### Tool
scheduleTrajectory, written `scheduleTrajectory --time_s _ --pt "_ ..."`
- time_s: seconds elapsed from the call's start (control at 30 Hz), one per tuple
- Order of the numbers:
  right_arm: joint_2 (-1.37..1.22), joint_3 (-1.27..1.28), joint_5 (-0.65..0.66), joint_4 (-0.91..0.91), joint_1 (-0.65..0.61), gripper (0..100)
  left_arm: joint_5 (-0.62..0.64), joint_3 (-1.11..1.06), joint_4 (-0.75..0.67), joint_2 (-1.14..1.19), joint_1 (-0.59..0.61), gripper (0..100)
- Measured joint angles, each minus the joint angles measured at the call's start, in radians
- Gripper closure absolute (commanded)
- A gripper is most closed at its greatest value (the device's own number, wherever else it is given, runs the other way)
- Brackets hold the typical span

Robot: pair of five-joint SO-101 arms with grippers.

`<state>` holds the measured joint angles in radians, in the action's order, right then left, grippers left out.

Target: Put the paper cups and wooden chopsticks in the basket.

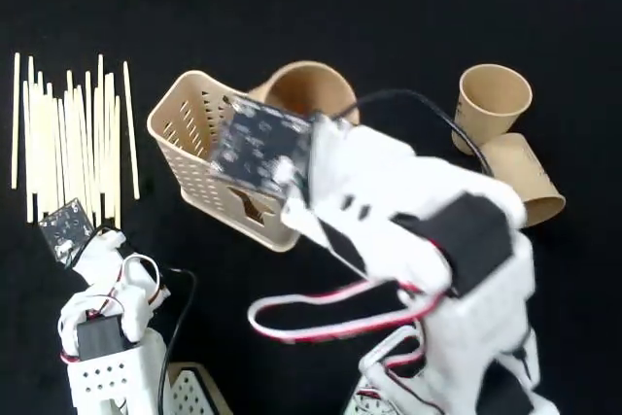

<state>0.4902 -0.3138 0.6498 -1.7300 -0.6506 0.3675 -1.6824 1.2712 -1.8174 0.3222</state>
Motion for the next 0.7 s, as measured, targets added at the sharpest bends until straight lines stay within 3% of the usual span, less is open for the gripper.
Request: scheduleTrajectory --time_s 0.37,0.7 --pt "-0.103 -0.02 -0.003 0.0 -0.003 98.5 0.0 0.0 0.0 0.0 0.0 97" --pt "-0.025 0.147 -0.003 0.0 -0.003 98.0 0.0 0.0 0.0 0.0 0.0 97"
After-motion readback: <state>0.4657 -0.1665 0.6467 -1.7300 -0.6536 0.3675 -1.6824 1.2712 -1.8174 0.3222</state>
